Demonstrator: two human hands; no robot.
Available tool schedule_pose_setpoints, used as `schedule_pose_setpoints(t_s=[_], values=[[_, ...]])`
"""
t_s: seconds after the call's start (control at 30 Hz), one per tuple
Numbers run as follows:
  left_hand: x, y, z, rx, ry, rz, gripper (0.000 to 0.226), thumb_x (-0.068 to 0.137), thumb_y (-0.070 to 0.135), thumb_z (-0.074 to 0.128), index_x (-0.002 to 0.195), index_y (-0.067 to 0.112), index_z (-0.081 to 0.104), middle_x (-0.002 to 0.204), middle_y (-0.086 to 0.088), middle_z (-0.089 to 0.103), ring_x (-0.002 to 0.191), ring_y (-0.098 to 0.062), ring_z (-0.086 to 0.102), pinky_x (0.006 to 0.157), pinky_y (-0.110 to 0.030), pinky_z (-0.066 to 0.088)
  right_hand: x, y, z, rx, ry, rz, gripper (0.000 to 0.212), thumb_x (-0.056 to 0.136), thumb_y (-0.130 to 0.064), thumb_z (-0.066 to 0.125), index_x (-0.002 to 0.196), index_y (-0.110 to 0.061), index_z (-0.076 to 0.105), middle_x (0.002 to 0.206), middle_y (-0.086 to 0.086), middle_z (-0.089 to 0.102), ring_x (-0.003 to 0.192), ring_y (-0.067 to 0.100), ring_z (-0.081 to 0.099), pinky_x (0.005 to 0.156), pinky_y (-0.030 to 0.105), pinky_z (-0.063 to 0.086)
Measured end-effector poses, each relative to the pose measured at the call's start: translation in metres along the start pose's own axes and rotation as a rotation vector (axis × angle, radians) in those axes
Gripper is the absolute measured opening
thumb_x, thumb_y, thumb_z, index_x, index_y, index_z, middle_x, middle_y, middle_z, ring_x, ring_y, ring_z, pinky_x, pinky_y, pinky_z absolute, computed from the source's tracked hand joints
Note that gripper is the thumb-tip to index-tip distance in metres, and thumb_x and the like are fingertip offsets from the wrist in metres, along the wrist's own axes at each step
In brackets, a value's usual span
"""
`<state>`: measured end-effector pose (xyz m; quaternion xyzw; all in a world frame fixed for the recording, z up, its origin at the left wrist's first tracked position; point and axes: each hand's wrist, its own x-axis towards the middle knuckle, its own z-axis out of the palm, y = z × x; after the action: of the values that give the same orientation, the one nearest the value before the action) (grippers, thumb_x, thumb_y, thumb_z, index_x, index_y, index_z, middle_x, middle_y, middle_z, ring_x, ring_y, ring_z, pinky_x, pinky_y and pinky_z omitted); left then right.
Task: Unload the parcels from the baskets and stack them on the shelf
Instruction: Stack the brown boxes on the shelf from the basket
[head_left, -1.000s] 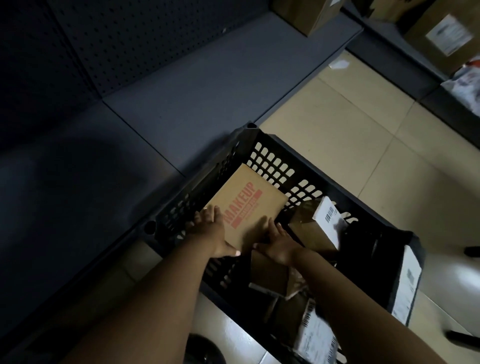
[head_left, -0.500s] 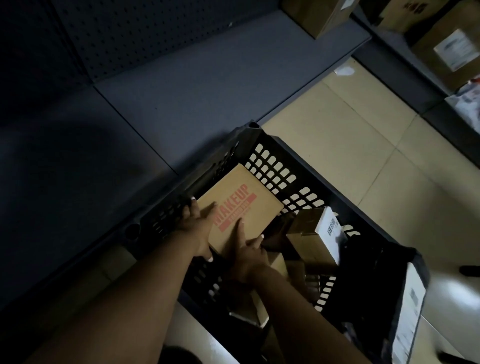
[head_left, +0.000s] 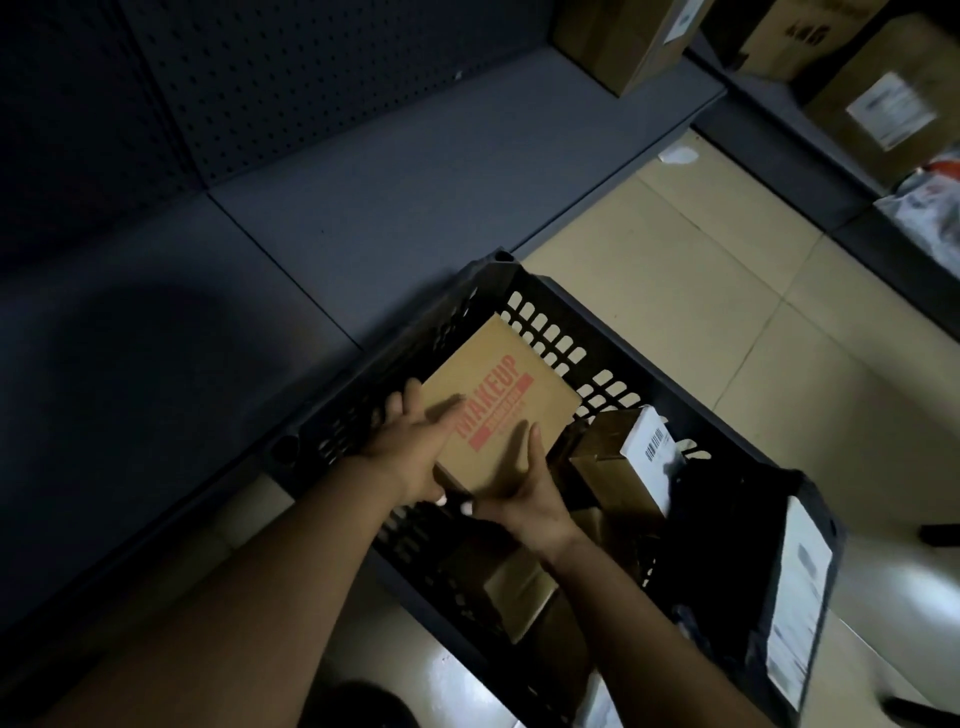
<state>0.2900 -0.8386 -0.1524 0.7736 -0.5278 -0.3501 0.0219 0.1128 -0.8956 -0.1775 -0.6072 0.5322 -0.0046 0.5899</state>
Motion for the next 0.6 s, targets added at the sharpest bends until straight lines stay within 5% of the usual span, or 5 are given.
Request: schedule_pose_setpoints(t_s=[0.13,0.27,0.37,0.47,0.6], values=[[-0.027,0.015,-0.016,0.008,0.191,0.111,0.116,0.071,0.028,0.080,0.146,0.048,-0.007,0.150,-0.008,-0.010,0.137,-0.033,0.010,0.109,-0.047,0.034,-0.024,-0.013,-0.009,-0.023,0.099,-0.139,0.129,0.066,-0.005,0.084,0.152,-0.026,-0.009,0.149,0.003,0.018,0.128,0.007,0.021,0.102,0.015,0.024],[-0.071,0.030,-0.040,-0.019,0.301,0.195,0.112,0.075,0.027,0.078,0.147,0.047,-0.006,0.153,-0.006,-0.009,0.139,-0.029,0.003,0.112,-0.045,0.031,-0.056,-0.029,-0.017,-0.056,0.219,-0.293,0.118,0.065,-0.010,0.084,0.153,-0.024,0.006,0.138,0.002,0.026,0.124,0.009,0.032,0.083,-0.002,0.031],[-0.111,0.044,-0.058,-0.003,0.417,0.273,0.107,0.077,0.027,0.076,0.148,0.048,-0.001,0.153,-0.003,-0.005,0.140,-0.027,0.004,0.111,-0.046,0.032,-0.090,-0.046,-0.026,-0.066,0.289,-0.403,0.116,0.063,-0.016,0.086,0.153,-0.023,0.012,0.142,0.003,0.025,0.123,0.006,0.033,0.085,-0.002,0.034],[-0.148,0.065,-0.073,0.071,0.603,0.358,0.100,0.078,0.027,0.075,0.147,0.046,0.005,0.153,-0.007,0.003,0.141,-0.028,0.009,0.107,-0.048,0.037,-0.130,-0.067,-0.034,-0.028,0.310,-0.505,0.116,0.059,-0.032,0.085,0.152,-0.029,0.016,0.145,-0.001,0.028,0.129,0.004,0.034,0.108,0.020,0.033],[-0.202,0.094,-0.111,0.063,0.773,0.398,0.107,0.079,0.028,0.076,0.145,0.051,-0.005,0.153,-0.007,0.012,0.140,-0.027,0.014,0.107,-0.047,0.038,-0.188,-0.103,-0.050,-0.013,0.359,-0.644,0.110,0.062,-0.034,0.085,0.150,-0.034,0.018,0.141,-0.006,0.029,0.130,0.004,0.032,0.104,0.022,0.030]])
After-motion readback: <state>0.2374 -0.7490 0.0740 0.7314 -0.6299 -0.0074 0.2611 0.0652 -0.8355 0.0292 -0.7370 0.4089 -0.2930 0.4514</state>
